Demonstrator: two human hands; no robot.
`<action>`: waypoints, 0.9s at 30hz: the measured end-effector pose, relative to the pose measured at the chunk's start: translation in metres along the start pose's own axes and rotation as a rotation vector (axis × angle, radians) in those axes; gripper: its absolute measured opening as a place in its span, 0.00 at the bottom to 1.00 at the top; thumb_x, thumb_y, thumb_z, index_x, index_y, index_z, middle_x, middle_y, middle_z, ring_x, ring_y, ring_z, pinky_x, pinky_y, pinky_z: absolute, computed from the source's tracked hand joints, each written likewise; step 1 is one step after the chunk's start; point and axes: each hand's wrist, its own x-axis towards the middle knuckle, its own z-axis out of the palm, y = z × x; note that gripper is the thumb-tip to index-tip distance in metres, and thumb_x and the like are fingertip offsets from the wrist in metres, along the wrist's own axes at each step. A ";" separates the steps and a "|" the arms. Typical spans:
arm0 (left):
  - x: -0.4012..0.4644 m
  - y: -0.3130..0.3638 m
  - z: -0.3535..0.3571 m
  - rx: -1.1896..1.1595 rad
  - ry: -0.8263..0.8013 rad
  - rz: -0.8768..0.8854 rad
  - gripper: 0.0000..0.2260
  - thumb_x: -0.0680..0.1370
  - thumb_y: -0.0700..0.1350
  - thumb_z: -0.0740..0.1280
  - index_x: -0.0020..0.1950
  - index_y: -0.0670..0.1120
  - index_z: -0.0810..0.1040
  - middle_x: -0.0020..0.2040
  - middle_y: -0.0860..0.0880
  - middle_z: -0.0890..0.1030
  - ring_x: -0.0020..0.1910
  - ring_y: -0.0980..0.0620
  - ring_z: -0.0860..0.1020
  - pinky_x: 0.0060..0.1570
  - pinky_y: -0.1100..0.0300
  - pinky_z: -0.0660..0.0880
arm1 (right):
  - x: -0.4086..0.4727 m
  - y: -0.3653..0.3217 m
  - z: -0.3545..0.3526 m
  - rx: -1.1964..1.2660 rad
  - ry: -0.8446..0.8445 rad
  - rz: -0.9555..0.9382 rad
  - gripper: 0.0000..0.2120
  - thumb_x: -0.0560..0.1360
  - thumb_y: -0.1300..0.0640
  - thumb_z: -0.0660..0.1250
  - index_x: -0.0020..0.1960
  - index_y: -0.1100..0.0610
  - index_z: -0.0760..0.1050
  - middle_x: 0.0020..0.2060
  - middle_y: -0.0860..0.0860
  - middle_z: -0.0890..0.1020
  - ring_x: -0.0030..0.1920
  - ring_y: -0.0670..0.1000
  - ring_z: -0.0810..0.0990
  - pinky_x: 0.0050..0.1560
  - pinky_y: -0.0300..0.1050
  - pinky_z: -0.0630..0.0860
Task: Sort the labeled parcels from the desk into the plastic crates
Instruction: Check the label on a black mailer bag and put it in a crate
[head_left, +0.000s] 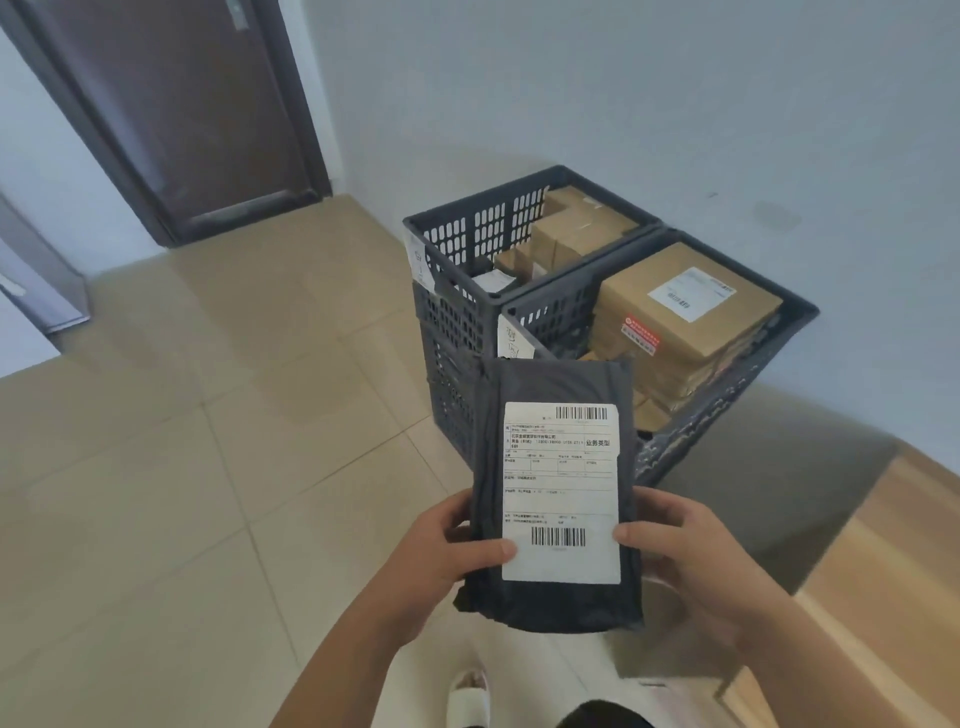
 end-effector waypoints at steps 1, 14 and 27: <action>0.011 0.006 -0.009 0.005 -0.014 -0.016 0.20 0.78 0.36 0.72 0.68 0.51 0.77 0.59 0.53 0.87 0.55 0.51 0.86 0.41 0.62 0.81 | 0.011 -0.003 0.004 0.004 0.013 0.004 0.15 0.79 0.66 0.68 0.65 0.57 0.78 0.56 0.53 0.88 0.56 0.57 0.87 0.65 0.63 0.77; 0.169 0.110 -0.094 0.150 -0.031 -0.063 0.32 0.67 0.49 0.80 0.70 0.51 0.77 0.61 0.54 0.86 0.58 0.49 0.85 0.58 0.46 0.83 | 0.185 -0.081 0.019 0.134 0.025 0.059 0.18 0.78 0.62 0.72 0.67 0.58 0.76 0.56 0.51 0.88 0.55 0.54 0.87 0.57 0.53 0.82; 0.361 0.211 -0.052 0.540 -0.377 -0.280 0.13 0.82 0.51 0.67 0.59 0.47 0.86 0.55 0.49 0.88 0.55 0.49 0.86 0.58 0.52 0.80 | 0.259 -0.103 -0.030 0.556 0.453 0.227 0.13 0.78 0.53 0.69 0.59 0.58 0.83 0.59 0.61 0.85 0.60 0.66 0.83 0.64 0.60 0.77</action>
